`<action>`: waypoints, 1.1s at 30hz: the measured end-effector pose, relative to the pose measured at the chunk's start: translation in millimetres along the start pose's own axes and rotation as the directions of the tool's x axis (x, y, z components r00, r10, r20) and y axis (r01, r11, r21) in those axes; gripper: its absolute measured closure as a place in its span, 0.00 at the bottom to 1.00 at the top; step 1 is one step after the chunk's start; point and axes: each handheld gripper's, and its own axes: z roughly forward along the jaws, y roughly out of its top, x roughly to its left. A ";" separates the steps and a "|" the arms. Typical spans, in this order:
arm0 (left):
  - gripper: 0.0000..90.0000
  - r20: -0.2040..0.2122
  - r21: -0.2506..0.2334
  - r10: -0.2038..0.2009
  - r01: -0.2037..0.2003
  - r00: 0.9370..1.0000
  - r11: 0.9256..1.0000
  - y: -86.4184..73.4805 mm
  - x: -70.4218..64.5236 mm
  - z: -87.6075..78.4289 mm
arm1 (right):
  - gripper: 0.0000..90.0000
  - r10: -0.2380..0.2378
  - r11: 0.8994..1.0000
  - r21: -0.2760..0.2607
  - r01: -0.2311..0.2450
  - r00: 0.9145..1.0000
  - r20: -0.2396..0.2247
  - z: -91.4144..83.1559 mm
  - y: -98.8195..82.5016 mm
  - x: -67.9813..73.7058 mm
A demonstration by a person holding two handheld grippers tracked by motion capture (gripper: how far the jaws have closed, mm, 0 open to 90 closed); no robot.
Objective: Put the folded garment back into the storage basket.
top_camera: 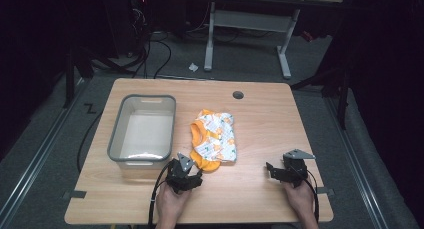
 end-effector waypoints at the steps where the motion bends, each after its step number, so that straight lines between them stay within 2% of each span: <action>1: 0.34 0.000 0.000 0.000 0.000 1.000 1.000 0.0 0.0 0.0 | 0.26 0.000 1.000 0.000 0.000 1.000 0.000 0.0 0.0 0.0; 33: 0.32 -0.006 0.001 -0.009 0.009 1.000 1.000 0.2 0.0 0.4 | 0.26 -0.002 1.000 0.000 0.002 1.000 0.000 0.0 0.0 -0.2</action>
